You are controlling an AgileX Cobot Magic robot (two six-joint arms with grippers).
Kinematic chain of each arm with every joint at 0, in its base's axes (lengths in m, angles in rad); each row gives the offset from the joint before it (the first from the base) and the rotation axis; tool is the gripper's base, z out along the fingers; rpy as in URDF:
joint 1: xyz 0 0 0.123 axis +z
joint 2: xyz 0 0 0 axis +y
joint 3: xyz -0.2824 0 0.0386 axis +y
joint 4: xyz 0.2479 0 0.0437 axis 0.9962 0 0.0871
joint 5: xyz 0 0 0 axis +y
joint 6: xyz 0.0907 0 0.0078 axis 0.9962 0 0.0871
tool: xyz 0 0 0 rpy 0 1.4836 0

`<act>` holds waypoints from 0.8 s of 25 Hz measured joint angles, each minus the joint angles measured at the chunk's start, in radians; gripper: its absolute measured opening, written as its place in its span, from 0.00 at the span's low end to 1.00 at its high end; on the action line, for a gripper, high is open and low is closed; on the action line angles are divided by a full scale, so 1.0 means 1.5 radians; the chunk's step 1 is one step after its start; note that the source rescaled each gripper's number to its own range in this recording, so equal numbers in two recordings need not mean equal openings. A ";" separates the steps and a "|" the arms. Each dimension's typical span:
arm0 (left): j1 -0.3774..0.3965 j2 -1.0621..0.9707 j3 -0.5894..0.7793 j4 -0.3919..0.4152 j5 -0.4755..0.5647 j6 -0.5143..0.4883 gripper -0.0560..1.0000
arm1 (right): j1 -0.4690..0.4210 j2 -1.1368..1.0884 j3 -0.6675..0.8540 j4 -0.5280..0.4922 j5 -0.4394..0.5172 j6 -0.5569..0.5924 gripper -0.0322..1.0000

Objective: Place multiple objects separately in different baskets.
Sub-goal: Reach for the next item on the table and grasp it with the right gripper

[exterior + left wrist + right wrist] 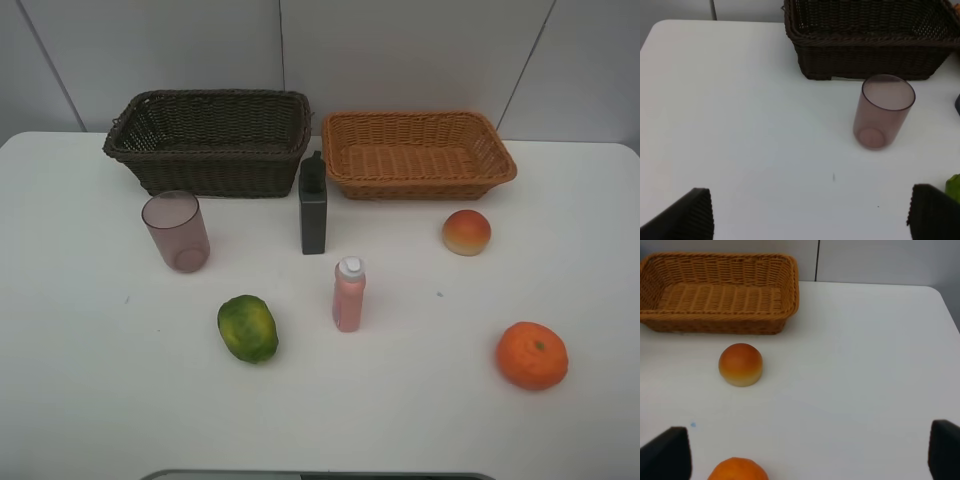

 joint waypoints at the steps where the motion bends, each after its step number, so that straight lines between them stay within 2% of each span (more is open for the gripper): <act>1: 0.000 0.000 0.000 0.000 0.000 0.000 1.00 | 0.000 0.000 0.000 0.000 0.000 0.000 1.00; 20: 0.005 0.000 0.000 0.000 0.000 0.000 1.00 | 0.000 0.000 0.000 0.000 0.000 0.000 1.00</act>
